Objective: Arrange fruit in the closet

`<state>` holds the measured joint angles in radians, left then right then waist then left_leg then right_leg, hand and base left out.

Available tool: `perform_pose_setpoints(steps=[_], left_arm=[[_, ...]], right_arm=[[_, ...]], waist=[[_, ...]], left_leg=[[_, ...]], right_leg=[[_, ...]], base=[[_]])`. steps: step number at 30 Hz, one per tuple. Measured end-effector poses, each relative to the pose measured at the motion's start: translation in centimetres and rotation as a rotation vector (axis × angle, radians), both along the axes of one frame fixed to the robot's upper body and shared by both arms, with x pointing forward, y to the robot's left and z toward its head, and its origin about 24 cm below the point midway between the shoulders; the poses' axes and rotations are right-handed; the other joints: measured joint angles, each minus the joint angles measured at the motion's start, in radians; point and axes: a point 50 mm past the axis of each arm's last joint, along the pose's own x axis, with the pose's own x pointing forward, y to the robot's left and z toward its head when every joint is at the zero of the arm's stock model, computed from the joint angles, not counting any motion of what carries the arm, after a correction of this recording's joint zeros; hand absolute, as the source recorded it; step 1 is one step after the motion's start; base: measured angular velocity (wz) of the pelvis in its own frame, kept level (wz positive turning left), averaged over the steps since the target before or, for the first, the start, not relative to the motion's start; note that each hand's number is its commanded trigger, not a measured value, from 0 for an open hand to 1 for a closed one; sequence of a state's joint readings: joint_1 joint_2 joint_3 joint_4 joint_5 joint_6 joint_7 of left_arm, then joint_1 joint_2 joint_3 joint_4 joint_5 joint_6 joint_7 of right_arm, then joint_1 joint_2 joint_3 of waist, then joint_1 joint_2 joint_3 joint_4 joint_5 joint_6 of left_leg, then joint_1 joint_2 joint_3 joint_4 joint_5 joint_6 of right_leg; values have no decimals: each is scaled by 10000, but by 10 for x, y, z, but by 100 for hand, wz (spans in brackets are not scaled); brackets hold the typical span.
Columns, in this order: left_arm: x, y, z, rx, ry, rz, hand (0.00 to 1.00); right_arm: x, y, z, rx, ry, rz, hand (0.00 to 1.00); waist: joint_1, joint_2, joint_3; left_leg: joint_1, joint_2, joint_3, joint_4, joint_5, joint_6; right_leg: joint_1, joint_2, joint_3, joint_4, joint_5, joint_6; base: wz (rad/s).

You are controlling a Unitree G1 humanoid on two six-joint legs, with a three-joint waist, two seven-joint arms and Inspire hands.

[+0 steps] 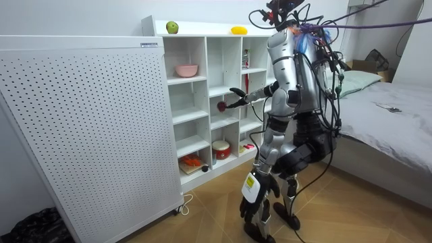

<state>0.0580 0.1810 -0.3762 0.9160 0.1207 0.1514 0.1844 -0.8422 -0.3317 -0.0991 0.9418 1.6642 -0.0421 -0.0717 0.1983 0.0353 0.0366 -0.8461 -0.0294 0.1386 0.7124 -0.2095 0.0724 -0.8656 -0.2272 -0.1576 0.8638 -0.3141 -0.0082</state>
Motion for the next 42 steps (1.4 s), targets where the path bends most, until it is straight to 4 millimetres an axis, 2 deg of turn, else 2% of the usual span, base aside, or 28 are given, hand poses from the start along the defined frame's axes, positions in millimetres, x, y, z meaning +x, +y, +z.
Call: perform_pose_setpoints(steps=[9,16,21,26,30,32,36,38,41,42], left_arm=[[1,1,0,23,-27,-1,0],[-2,-2,1,-107,-134,3,0],[-4,-1,1,-147,-77,120,0],[-6,-1,0,-177,45,95,0],[-8,-2,-1,-368,230,22,0],[-13,0,-4,-388,509,41,0],[-16,6,-5,-432,798,267,0],[-15,13,-5,-482,832,600,0],[-16,23,-4,-396,744,1052,0],[-15,25,-4,-354,734,1139,0]], right_arm=[[-3,-9,-8,668,172,-424,0],[-4,-7,-12,791,241,-413,0],[-9,-11,-20,864,419,-544,0],[-23,-18,-53,725,1209,-637,0],[-37,-24,-80,581,2012,-816,0],[-54,-29,-107,508,2892,-886,0],[-88,-38,-146,-198,4453,-737,0],[-115,-46,-170,-798,5588,-584,0],[-148,-50,-195,-1862,6921,75,0],[-153,-50,-198,-2081,7150,279,0]], waist=[[2,77,20],[10,79,19],[-17,79,17],[-32,137,11],[-54,188,26],[-95,222,32],[-270,230,28],[-350,208,34],[-581,138,60],[-631,99,60]], left_leg=[[2,13,-4,6,-22,15],[-1,171,-5,54,-131,12],[55,168,-11,26,-145,20],[363,223,-48,-115,-177,-34],[663,226,-45,-235,-174,-26],[1055,202,-70,-519,-121,-21],[1637,155,-127,-1139,86,-17],[1977,167,-214,-1486,197,-18],[2483,114,-274,-1924,311,-6],[2600,86,-276,-2041,349,-21]], right_leg=[[20,12,-7,-32,-9,11],[120,209,-21,-266,38,31],[198,208,-46,-328,54,41],[561,297,-102,-607,88,54],[887,336,-110,-793,177,168],[1294,383,-127,-1103,214,224],[1938,416,-258,-1743,392,285],[2347,540,-326,-2223,580,304],[2862,580,-358,-2588,676,356],[2936,579,-344,-2656,681,365]], base=[[0],[-5],[-1],[-4],[-2],[-2],[4],[2],[3],[0]])
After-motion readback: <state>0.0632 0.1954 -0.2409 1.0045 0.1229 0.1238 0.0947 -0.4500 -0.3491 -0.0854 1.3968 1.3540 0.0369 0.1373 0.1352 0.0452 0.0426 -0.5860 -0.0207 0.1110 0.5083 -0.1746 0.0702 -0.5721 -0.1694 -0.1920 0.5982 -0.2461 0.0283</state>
